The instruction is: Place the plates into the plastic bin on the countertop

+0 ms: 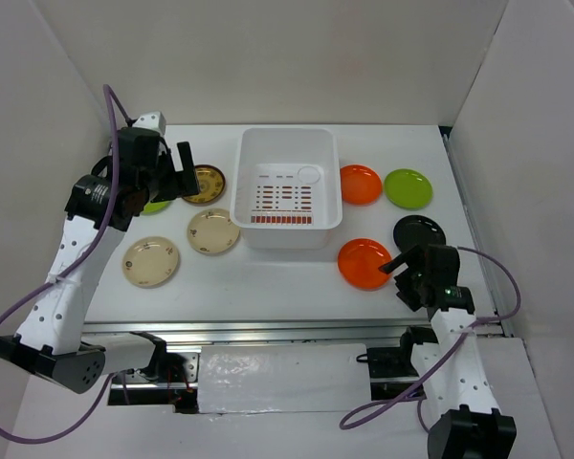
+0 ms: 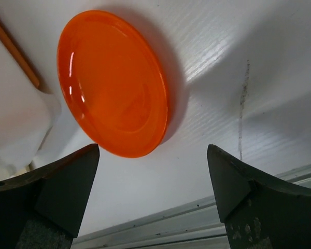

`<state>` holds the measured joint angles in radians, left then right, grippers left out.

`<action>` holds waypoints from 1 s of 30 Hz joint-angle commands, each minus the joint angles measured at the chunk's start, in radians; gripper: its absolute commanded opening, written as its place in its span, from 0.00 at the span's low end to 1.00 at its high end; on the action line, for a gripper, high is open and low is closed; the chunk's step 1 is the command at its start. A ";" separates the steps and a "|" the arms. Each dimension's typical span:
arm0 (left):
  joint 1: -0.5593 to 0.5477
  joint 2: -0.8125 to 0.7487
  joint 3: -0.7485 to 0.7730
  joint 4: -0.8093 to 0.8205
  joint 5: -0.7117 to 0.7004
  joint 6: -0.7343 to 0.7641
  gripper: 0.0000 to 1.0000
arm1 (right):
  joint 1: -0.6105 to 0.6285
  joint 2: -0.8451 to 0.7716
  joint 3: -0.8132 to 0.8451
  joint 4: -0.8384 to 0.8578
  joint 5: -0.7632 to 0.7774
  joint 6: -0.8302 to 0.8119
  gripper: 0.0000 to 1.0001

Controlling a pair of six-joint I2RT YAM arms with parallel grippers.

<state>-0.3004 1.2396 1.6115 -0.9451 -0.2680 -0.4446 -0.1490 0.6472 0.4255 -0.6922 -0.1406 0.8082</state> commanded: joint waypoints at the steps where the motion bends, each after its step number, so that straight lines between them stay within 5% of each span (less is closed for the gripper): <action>1: -0.005 -0.008 -0.002 0.040 0.062 0.026 0.99 | -0.015 0.015 -0.045 0.172 0.013 0.042 0.92; 9: -0.005 0.021 0.016 0.029 0.070 0.024 0.99 | -0.024 0.161 -0.093 0.304 -0.005 0.042 0.71; 17: -0.006 0.040 0.022 0.028 0.038 0.029 0.99 | -0.026 0.278 -0.131 0.405 -0.010 0.032 0.60; 21: -0.006 0.053 0.028 0.025 0.024 0.026 0.99 | -0.027 0.299 -0.145 0.433 -0.014 0.028 0.45; 24: -0.006 0.058 0.033 0.020 0.020 0.024 0.99 | -0.026 0.299 -0.140 0.424 -0.010 0.022 0.23; 26: -0.006 0.058 0.036 0.019 0.013 0.021 0.99 | -0.026 0.267 -0.127 0.392 -0.002 0.023 0.21; 30: -0.005 0.066 0.042 0.016 0.003 0.020 0.99 | -0.021 0.174 -0.073 0.295 0.047 0.032 0.00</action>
<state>-0.3031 1.3022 1.6085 -0.9428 -0.2436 -0.4435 -0.1699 0.8700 0.3042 -0.3309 -0.1604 0.8440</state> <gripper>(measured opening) 0.993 0.114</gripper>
